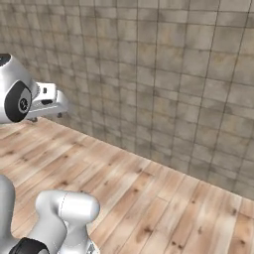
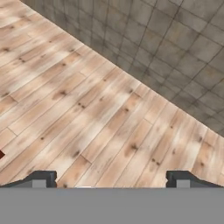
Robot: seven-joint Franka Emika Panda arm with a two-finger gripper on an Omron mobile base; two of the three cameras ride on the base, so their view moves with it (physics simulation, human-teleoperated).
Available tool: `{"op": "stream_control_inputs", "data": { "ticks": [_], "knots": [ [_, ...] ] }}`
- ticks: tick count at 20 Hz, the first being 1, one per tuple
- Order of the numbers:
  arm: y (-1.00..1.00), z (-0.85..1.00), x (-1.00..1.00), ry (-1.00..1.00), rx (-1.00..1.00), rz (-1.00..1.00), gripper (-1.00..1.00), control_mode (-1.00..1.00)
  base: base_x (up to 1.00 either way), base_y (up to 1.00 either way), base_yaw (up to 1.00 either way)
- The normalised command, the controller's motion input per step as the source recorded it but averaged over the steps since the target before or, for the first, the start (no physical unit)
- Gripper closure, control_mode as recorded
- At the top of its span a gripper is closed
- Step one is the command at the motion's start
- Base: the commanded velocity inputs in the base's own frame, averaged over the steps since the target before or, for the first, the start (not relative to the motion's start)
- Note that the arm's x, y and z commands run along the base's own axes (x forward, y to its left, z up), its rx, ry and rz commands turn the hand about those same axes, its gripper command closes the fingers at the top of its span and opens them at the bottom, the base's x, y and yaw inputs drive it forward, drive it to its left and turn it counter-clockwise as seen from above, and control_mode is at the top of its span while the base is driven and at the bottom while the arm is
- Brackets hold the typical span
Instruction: Move the hot dog bun to the plate on the dining table and place the condiment next to that plate. Then navigate to the fridge and take the sausage and place it on the plate as well.
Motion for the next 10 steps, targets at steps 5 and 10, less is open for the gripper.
{"op": "stream_control_inputs", "data": {
  "ticks": [5,10],
  "knots": [
    [0.0,0.0,0.0,0.0,0.0,0.0,-1.0,1.0,1.0,-0.02,0.48],
    [0.0,0.0,0.0,0.0,0.0,0.0,-1.0,1.0,1.0,-0.07,0.57]
  ]
}}
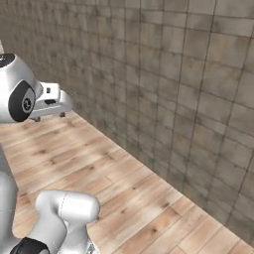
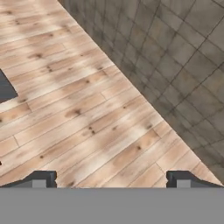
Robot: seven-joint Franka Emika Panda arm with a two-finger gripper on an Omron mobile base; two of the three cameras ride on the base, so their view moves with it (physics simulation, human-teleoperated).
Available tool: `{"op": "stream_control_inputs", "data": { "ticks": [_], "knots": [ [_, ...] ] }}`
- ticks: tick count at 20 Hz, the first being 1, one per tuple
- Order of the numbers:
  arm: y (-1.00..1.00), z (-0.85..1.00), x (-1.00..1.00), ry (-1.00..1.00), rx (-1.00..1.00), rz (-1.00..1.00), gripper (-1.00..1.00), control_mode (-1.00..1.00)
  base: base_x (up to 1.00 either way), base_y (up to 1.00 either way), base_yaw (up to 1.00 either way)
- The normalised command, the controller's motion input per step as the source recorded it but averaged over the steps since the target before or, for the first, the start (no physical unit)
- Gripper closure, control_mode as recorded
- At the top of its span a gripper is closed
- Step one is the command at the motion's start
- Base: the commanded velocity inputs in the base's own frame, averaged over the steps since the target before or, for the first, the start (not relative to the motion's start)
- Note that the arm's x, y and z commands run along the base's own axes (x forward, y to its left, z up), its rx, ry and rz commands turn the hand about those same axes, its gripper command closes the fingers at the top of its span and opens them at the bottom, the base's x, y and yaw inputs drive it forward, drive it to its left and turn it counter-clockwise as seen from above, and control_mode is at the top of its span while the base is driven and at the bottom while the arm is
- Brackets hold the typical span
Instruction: Move the hot dog bun to the plate on the dining table and place the condiment next to that plate. Then navigate to the fridge and take the sausage and place it on the plate as well.
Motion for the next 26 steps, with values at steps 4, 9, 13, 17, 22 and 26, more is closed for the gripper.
{"op": "stream_control_inputs", "data": {
  "ticks": [4,9,13,17,22,26],
  "knots": [
    [0.0,0.0,0.0,0.0,0.0,0.0,-1.0,1.0,1.0,-0.03,0.58],
    [0.0,0.0,0.0,0.0,0.0,0.0,-1.0,1.0,1.0,-0.01,0.51],
    [0.0,0.0,0.0,0.0,0.0,0.0,-1.0,1.0,1.0,-0.02,0.4],
    [0.0,0.0,0.0,0.0,0.0,0.0,-1.0,1.0,1.0,0.0,0.35],
    [0.0,0.0,0.0,0.0,0.0,0.0,-1.0,1.0,1.0,0.0,0.35],
    [0.0,0.0,0.0,0.0,0.0,0.0,-1.0,1.0,1.0,-0.09,0.36]
  ]
}}
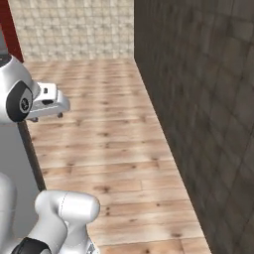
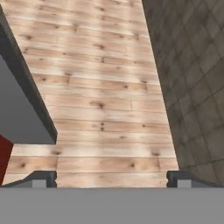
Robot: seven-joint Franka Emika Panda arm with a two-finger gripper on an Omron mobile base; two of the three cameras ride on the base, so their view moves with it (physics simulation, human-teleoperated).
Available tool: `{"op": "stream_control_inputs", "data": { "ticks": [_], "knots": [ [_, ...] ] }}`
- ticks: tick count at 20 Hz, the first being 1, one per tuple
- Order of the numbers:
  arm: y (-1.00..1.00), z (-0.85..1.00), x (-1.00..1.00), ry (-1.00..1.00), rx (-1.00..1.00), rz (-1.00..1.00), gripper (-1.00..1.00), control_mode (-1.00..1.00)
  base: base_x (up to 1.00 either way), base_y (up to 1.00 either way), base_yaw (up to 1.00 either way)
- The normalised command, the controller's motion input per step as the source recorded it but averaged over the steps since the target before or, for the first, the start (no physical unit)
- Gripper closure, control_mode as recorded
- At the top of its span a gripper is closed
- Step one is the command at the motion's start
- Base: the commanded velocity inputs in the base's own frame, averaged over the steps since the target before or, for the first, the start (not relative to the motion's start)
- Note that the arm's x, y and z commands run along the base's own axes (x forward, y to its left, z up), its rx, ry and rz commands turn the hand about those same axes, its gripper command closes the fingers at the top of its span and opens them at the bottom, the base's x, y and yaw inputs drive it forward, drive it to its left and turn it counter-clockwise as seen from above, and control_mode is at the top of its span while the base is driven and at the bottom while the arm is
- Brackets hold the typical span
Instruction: Move the hot dog bun to the plate on the dining table and place the condiment next to that plate. Then navigate to the fridge and take the sausage and place it on the plate as well.
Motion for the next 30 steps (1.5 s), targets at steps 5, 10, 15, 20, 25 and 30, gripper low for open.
{"op": "stream_control_inputs", "data": {
  "ticks": [5,10,15,20,25,30],
  "knots": [
    [0.0,0.0,0.0,0.0,0.0,0.0,-1.0,1.0,1.0,-0.39,0.33],
    [0.0,0.0,0.0,0.0,0.0,0.0,-1.0,1.0,1.0,-0.5,0.32],
    [0.0,0.0,0.0,0.0,0.0,0.0,-1.0,1.0,1.0,-0.43,0.34],
    [0.0,0.0,0.0,0.0,0.0,0.0,-1.0,1.0,1.0,-0.33,0.38],
    [0.0,0.0,0.0,0.0,0.0,0.0,-1.0,1.0,1.0,-0.25,0.42],
    [0.0,0.0,0.0,0.0,0.0,0.0,-1.0,1.0,1.0,-0.25,0.42]
  ]
}}
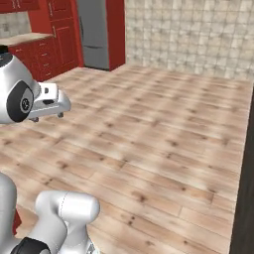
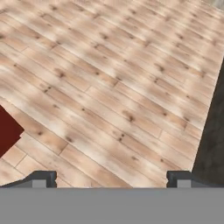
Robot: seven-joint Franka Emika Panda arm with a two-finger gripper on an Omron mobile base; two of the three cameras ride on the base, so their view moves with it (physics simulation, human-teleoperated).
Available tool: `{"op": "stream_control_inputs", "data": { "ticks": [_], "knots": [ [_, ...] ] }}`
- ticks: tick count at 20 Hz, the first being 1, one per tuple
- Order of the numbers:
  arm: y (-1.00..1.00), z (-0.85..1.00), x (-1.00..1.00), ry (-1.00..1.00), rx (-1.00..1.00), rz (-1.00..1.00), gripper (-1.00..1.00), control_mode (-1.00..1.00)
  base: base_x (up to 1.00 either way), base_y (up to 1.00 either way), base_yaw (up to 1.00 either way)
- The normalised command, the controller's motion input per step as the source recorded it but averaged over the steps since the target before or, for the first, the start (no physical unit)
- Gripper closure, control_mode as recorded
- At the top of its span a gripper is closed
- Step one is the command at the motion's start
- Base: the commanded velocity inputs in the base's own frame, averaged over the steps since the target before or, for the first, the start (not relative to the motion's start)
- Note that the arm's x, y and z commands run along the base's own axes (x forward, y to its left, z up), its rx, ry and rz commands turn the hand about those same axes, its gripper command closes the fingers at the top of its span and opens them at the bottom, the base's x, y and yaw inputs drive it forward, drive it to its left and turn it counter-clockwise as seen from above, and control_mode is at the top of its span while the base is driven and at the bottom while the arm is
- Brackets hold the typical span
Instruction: Move the hot dog bun to the plate on the dining table and place the condiment next to that plate. Then navigate to the fridge and take the sausage and place it on the plate as well.
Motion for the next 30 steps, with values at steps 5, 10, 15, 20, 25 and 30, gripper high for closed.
{"op": "stream_control_inputs", "data": {
  "ticks": [5,10,15,20,25,30],
  "knots": [
    [0.0,0.0,0.0,0.0,0.0,0.0,-1.0,1.0,1.0,-0.21,0.44],
    [0.0,0.0,0.0,0.0,0.0,0.0,-1.0,1.0,1.0,-0.13,0.47],
    [0.0,0.0,0.0,0.0,0.0,0.0,-1.0,1.0,1.0,-0.03,0.53],
    [0.0,0.0,0.0,0.0,0.0,0.0,-1.0,1.0,1.0,0.0,0.57],
    [0.0,0.0,0.0,0.0,0.0,0.0,-1.0,1.0,1.0,0.0,0.57],
    [0.0,0.0,0.0,0.0,0.0,0.0,-1.0,1.0,1.0,-0.05,0.54]
  ]
}}
